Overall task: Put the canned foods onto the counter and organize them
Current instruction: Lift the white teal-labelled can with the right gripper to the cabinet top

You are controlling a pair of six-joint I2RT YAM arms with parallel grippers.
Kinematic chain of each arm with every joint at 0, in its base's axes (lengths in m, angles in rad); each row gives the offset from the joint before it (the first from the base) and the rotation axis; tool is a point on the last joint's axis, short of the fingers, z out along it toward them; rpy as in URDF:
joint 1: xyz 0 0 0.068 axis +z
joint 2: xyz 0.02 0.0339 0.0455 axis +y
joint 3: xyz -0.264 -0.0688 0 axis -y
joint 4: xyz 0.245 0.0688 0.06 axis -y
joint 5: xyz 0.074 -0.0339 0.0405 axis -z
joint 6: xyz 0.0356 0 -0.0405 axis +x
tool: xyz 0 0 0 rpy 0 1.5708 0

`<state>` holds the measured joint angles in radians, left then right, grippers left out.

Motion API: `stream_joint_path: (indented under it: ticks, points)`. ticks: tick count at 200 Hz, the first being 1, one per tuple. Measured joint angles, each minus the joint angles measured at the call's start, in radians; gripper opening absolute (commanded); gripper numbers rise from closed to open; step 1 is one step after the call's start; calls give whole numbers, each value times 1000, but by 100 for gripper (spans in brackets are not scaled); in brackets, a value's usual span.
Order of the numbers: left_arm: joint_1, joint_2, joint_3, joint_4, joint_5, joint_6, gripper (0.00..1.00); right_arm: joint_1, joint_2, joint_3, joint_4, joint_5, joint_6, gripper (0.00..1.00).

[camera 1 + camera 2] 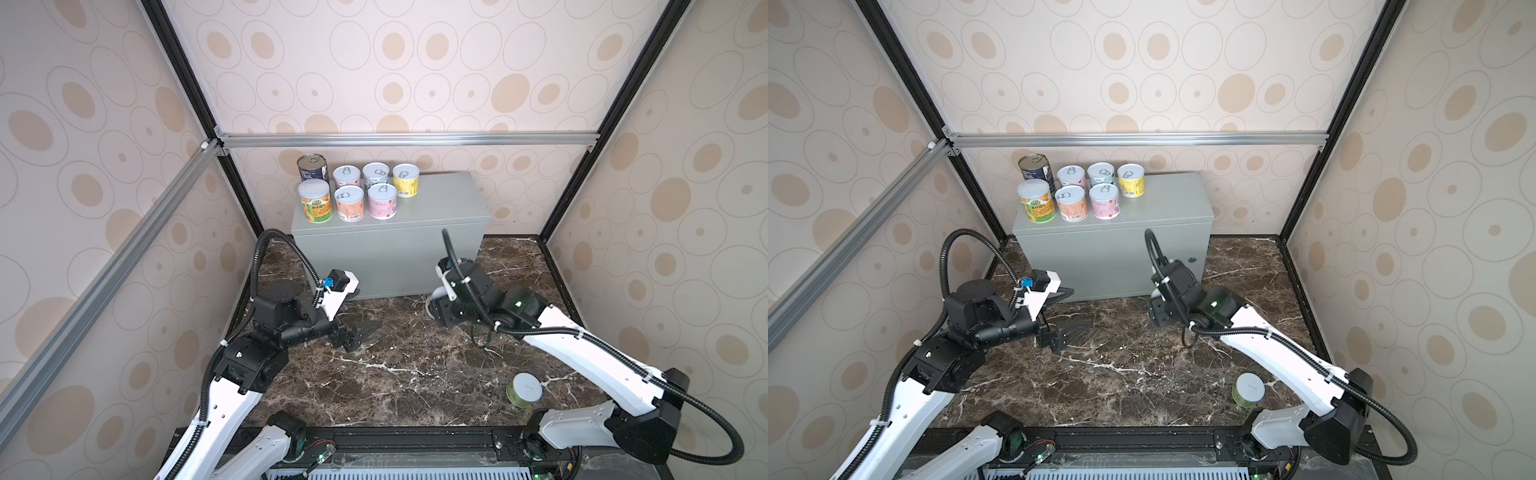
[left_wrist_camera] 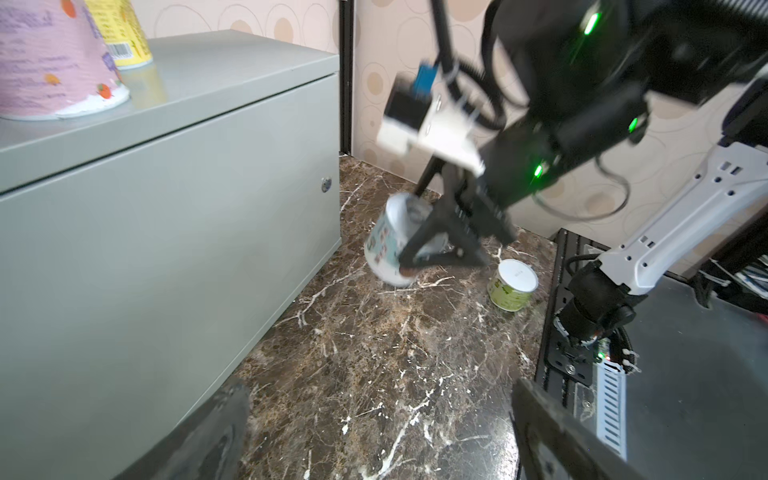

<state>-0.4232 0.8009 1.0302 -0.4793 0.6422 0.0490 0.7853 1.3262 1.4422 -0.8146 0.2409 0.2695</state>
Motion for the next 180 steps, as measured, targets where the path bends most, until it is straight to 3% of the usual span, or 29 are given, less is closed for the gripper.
stream_joint_path:
  ticks: [33, 66, 100, 180]
  points:
    - [0, -5, 30, 1, -102, -3, 98, -104, 133, 406, -114, -21, -122, 59]
    - [0, -5, 78, -13, -222, -9, 98, -162, 372, 817, -222, -51, -206, 59]
    - [0, -23, 90, -19, -270, -11, 98, -205, 627, 1210, -333, -102, -253, 60]
    - [0, -32, 93, -32, -309, -11, 98, -249, 692, 1198, -258, -191, -270, 65]
